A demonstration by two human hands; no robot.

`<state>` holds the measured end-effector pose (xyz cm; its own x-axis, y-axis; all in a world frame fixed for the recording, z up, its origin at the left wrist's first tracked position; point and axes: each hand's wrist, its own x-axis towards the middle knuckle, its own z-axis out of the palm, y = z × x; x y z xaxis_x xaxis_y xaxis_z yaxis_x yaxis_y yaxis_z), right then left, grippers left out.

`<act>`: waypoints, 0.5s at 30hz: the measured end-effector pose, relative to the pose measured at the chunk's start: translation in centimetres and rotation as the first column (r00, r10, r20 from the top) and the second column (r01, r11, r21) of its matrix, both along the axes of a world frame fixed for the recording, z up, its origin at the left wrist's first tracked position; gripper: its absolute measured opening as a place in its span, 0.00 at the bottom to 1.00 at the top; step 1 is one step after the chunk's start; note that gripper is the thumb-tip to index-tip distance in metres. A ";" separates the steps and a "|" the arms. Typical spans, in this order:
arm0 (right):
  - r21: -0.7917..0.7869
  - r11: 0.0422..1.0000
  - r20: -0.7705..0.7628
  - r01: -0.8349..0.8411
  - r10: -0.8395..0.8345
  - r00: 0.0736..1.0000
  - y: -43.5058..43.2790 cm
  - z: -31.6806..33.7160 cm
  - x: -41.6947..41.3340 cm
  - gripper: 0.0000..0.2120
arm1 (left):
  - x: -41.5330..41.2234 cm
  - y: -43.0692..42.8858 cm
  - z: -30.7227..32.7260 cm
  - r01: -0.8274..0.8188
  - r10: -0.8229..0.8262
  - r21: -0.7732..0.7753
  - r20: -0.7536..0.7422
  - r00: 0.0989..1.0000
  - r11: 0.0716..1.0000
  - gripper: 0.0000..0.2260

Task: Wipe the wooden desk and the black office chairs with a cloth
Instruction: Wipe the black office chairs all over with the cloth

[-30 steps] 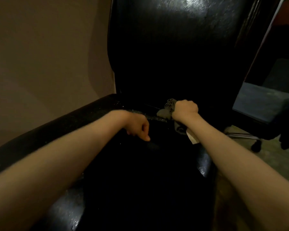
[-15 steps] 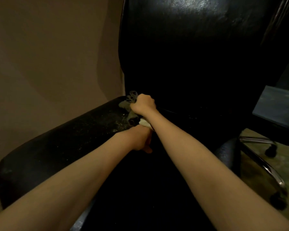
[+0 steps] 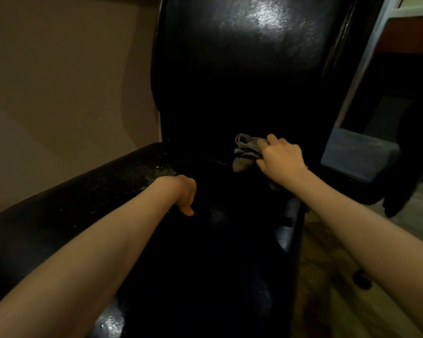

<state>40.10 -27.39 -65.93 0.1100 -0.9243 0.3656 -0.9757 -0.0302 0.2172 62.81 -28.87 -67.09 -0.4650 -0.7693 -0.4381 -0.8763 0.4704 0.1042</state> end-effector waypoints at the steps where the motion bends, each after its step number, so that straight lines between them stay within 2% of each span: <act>1: 0.025 0.999 -0.038 0.033 -0.032 0.999 0.4 -0.6 -0.7 0.21 | 0.0 -0.1 0.1 -0.004 0.004 0.014 0.012 1.000 1.000 0.18; 3: 0.073 0.992 -0.049 0.106 -0.103 0.993 0.5 -1.8 -1.6 0.20 | 0.0 0.0 0.2 -0.006 0.005 0.032 0.030 1.000 0.999 0.17; 6: 0.082 0.982 0.031 0.168 -0.171 0.985 -0.9 -3.6 -0.9 0.19 | -0.5 0.1 0.2 0.000 0.000 -0.001 0.054 0.999 1.000 0.19; 10: 0.117 0.981 0.162 0.152 -0.170 0.972 -3.2 -4.1 0.9 0.14 | -0.2 0.0 0.1 0.014 -0.014 0.007 0.001 1.000 1.000 0.18; 15: 0.101 0.980 0.308 0.171 -0.194 0.931 -5.1 -3.5 2.0 0.13 | 1.0 -0.6 -0.5 0.031 -0.030 0.023 -0.078 0.996 0.999 0.13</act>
<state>42.06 -32.54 -69.46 -0.1734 -0.9423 0.2864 -0.9836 0.1511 -0.0984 63.84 -29.44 -67.64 -0.5215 -0.7440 -0.4177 -0.8504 0.4933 0.1830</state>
